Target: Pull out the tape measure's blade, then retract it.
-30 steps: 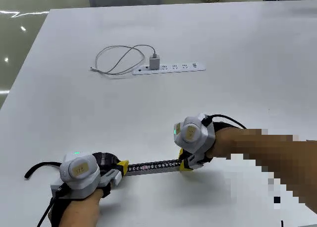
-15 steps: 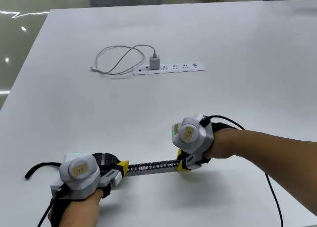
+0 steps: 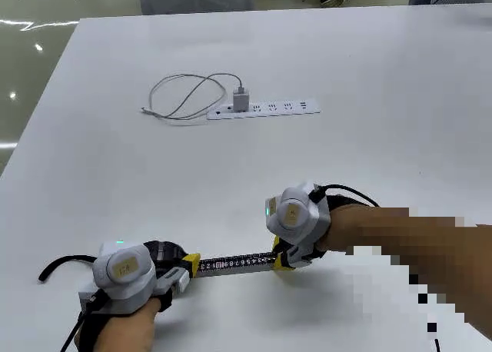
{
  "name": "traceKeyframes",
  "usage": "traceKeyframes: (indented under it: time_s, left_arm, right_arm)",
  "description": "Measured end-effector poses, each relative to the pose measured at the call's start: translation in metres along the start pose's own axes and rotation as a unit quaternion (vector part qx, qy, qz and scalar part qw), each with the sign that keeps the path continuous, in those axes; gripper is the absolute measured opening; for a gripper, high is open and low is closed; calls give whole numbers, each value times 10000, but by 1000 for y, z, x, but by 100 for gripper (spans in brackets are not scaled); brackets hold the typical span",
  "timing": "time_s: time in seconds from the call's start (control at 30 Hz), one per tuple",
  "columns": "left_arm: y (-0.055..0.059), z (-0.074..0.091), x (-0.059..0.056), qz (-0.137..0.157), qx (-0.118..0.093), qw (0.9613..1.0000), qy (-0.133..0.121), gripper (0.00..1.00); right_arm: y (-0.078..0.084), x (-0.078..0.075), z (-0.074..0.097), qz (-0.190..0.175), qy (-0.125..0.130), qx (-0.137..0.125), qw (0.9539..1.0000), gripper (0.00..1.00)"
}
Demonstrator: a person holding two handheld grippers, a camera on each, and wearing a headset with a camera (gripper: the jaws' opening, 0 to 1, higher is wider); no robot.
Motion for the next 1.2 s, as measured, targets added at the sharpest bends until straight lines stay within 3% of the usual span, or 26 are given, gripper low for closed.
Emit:
traceKeyframes:
  time_s: [1.2]
  left_arm:
    - [0,0,-1,10,3,10000,-19,67]
  right_arm:
    - [-15,1,-5,4,57,-54,10000,9]
Point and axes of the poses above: the centre of the closed fingertips' face, and the gripper's own axes: z roughly backward along the fingers, x roughly to its left, y roughly out of its underside, the point moved 2 cm from there along z, roughly backward along the fingers, and after that the axes turned 3 degrees about x, right-handed, at the moved point
